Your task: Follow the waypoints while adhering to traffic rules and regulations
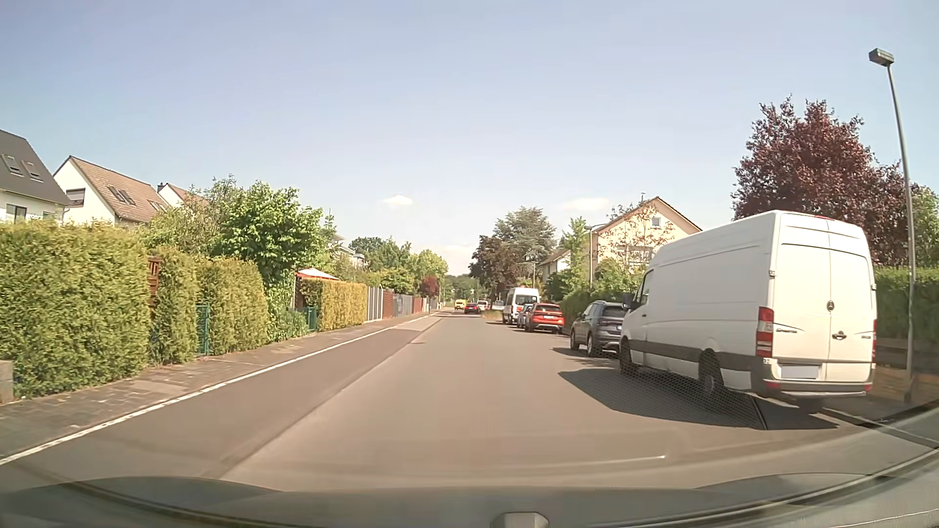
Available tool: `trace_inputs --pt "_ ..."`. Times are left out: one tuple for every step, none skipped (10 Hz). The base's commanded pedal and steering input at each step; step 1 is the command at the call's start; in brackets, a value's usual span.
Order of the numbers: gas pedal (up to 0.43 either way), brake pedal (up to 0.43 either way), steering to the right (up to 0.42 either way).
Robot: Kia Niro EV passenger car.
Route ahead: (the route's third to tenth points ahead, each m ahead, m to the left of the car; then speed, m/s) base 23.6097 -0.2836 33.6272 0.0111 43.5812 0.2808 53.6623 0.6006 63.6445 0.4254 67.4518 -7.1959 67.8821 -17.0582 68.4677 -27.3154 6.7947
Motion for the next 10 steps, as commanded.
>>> trace_inputs --pt "0.520 0.000 0.010" --pt "0.520 0.000 0.010" --pt "0.531 0.000 0.009" --pt "0.591 0.000 0.007" --pt "0.642 0.000 0.003" --pt "0.701 0.000 0.000" --pt "0.791 0.000 -0.003" --pt "0.823 0.000 -0.009" --pt "0.823 0.000 -0.012" --pt "0.823 0.000 -0.011"
